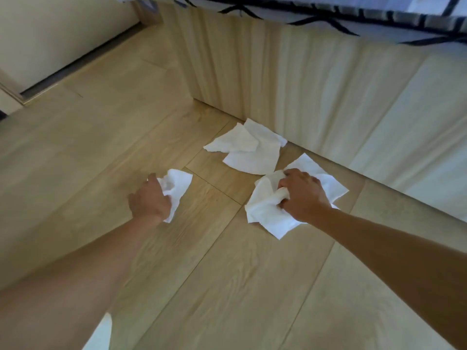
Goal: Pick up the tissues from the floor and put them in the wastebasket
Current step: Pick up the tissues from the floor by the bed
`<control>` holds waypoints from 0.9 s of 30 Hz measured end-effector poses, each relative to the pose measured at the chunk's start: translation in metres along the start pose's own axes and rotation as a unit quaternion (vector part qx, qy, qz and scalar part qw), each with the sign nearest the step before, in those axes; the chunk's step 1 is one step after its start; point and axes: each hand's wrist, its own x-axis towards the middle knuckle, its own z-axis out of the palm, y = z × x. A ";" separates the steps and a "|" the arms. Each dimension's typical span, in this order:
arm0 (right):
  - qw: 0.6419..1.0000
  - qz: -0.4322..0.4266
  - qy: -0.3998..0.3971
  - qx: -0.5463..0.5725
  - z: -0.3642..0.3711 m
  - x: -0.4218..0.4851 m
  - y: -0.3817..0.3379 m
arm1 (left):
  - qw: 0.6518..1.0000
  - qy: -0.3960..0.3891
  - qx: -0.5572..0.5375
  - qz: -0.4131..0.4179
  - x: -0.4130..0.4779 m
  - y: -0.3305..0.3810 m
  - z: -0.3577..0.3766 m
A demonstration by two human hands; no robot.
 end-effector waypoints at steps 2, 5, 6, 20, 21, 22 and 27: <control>0.999 -0.010 0.032 -0.033 -0.003 0.002 -0.002 | 0.990 0.047 -0.119 0.051 0.002 0.014 -0.012; 0.997 -0.025 0.061 -0.046 -0.002 0.001 -0.001 | 0.940 0.116 -0.281 0.156 0.011 0.069 -0.038; 0.996 -0.028 0.071 -0.043 0.000 0.000 -0.001 | 0.925 0.120 -0.309 0.187 0.016 0.091 -0.047; 0.993 -0.005 0.118 -0.032 0.009 -0.007 -0.006 | 0.948 -0.134 0.001 0.289 0.036 0.210 0.016; 0.993 -0.003 0.119 -0.026 0.009 -0.008 -0.006 | 0.948 -0.123 -0.003 0.293 0.033 0.210 0.017; 0.993 0.001 0.117 -0.016 0.008 -0.009 -0.007 | 0.948 -0.116 -0.016 0.295 0.030 0.209 0.018; 0.983 0.092 0.131 0.087 -0.003 -0.018 -0.006 | 0.946 -0.148 -0.128 0.259 -0.002 0.203 0.010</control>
